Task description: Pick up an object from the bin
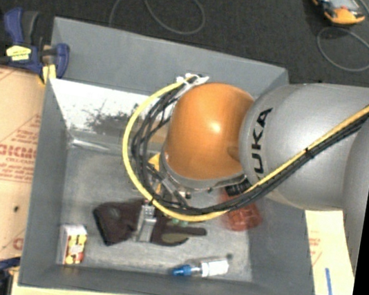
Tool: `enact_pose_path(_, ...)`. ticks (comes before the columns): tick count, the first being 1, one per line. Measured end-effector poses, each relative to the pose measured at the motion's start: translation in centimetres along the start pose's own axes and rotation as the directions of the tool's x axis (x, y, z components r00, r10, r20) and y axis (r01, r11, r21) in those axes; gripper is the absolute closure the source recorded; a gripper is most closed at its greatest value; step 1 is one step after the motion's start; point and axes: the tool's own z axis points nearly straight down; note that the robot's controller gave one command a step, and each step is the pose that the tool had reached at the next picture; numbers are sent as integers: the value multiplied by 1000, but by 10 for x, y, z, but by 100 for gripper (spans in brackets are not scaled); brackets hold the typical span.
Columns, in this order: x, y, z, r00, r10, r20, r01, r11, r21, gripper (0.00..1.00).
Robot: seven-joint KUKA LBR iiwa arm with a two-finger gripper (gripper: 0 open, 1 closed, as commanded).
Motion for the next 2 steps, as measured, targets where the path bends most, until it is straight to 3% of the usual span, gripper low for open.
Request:
enact_pose_path(1,-2,-1,-4,1000,4,8,-4,1000,-1,0)
enact_pose_path(2,-9,-11,37,999,-35,15,35,999,-2,0)
